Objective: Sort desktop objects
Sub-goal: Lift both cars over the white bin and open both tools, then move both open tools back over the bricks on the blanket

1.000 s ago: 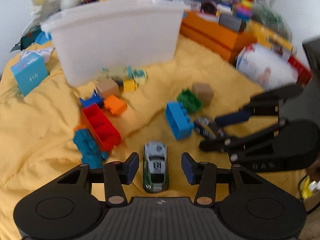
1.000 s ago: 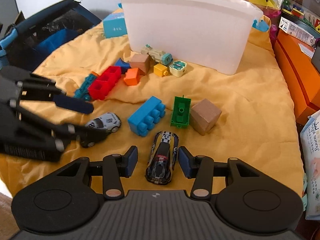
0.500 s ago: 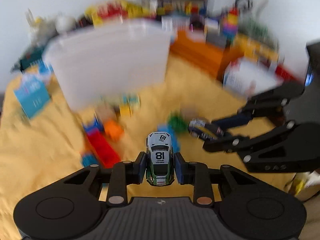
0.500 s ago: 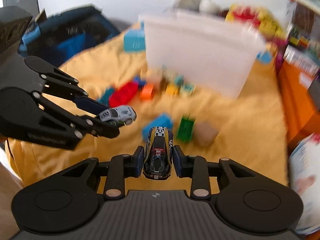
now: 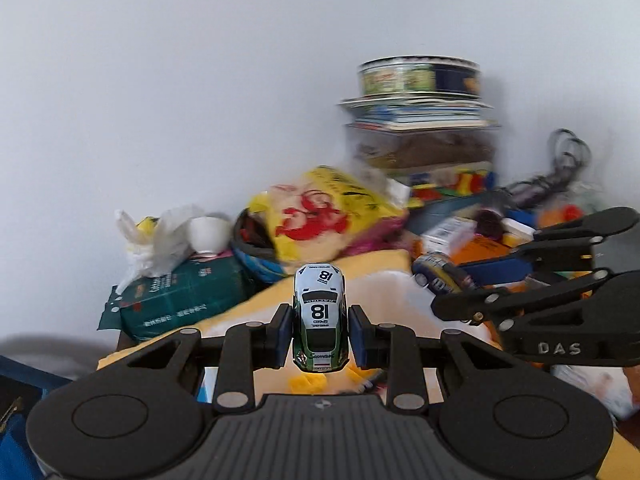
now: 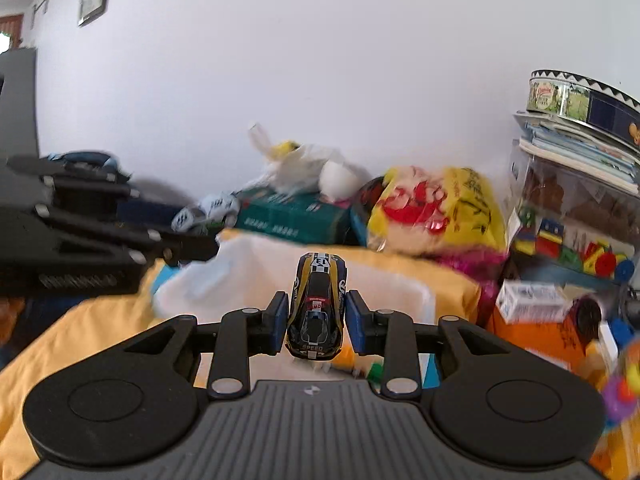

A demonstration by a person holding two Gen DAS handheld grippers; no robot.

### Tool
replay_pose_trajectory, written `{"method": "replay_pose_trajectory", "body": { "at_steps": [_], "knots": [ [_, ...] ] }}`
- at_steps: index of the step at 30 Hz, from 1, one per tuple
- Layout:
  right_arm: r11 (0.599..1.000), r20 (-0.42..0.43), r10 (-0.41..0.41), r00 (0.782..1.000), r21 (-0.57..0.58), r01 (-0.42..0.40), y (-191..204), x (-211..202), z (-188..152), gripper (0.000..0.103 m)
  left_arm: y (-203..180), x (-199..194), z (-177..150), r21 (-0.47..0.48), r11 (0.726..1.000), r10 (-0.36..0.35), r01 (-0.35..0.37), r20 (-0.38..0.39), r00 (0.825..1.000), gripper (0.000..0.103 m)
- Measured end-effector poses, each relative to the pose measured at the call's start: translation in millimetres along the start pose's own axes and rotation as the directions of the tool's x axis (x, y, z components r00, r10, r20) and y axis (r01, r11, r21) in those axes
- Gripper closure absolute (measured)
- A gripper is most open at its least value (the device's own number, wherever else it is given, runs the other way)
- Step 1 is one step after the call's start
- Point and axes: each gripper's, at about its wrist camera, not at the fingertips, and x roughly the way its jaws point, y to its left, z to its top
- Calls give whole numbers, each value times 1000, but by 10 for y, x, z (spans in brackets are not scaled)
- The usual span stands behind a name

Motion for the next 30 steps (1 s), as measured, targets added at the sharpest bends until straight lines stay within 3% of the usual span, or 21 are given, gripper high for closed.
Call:
{"method": "replay_pose_trajectory", "body": {
  "at_steps": [5,10,15,19,21,25,30],
  "knots": [
    [998,-53,-47,998,33,48,-69,370,63,67,188,568,-9,-78,996,23,-31,-104,994,69],
    [999,-149,-38,988,23,42,-40,621,-114,64,113,733,-199,0,999,46,-46,-146,988,58],
    [999,-94,-45,995,3,46,0,400,-100,58,138,473,-126,-37,999,10,-13,-72,997,50],
    [999,-35,-50,998,3,50,25,170,-44,49,105,108,-37,-70,998,-5,7,25,1000,28],
    [999,-15,-44,999,9,44,43,67,-91,43,103,-71,-65,-101,995,-16,21,52,999,25],
    [999,-15,-40,999,7,40,166,-131,-300,29,54,-250,-333,-137,990,-17,16,-6,1000,21],
    [997,-74,-11,997,78,17,326,-307,-694,29,-127,-393,-910,-139,990,-43,24,-133,990,21]
  ]
}}
